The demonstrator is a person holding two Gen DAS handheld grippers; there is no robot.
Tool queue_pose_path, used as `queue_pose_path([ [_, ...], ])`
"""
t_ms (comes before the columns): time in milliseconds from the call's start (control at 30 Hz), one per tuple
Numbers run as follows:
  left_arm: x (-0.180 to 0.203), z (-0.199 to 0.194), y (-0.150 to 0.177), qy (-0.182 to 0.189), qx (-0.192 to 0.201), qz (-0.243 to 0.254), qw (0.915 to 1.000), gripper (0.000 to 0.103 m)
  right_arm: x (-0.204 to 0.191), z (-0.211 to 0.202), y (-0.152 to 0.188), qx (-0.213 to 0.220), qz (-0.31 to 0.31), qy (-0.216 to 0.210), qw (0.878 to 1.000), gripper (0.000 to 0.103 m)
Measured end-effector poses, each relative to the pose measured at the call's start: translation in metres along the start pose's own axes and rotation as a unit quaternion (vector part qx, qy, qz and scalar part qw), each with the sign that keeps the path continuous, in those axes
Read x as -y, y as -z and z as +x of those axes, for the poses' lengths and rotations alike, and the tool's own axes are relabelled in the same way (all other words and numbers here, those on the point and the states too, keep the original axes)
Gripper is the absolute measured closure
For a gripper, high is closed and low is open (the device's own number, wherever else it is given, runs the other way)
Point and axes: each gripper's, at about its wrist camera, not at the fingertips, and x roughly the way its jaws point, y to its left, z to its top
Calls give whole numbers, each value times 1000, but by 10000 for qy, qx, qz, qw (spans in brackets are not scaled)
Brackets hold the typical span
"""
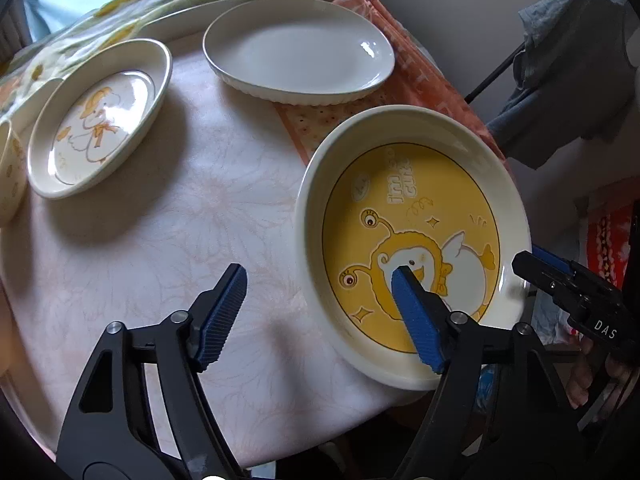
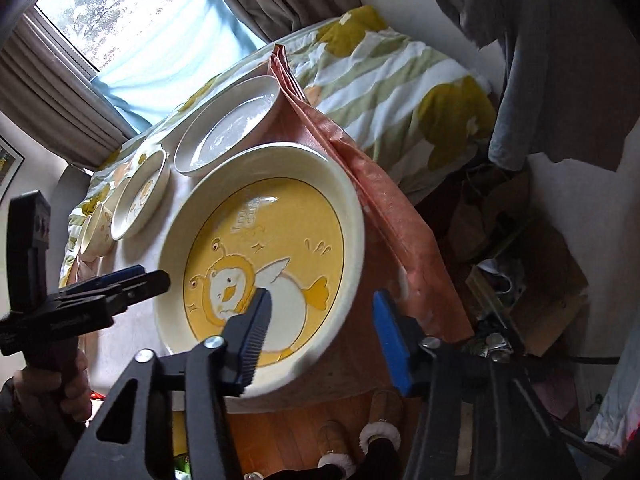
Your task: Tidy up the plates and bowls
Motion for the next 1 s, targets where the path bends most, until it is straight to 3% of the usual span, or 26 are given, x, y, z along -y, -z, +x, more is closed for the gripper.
queue_pose_path([
  [33,0,3,-2,-9,-19,16,10000,38,2,3,-3,-26,-6,-65,10000,70],
  [133,1,12,-7,-15,-96,46,9999,55,4,11,-9,-94,-17,-161,9998,75],
  [200,-1,16,-9,95,-174,43,9998,73,6,15,-14,-77,-44,-155,9998,78],
  [333,-2,21,-13,-27,-284,112,9995,86,8,20,-18,-57,-153,-119,9998,89],
  [467,-7,24,-17,74,-344,14,9994,89,14,25,-23,-139,-165,-207,9996,93],
  [867,4,23,-19,-205,-273,244,9991,89,6,27,-31,-259,-581,44,9980,93],
  [1000,-2,13,-15,-213,-160,84,9996,89,-2,24,-38,-207,-751,51,9969,93],
])
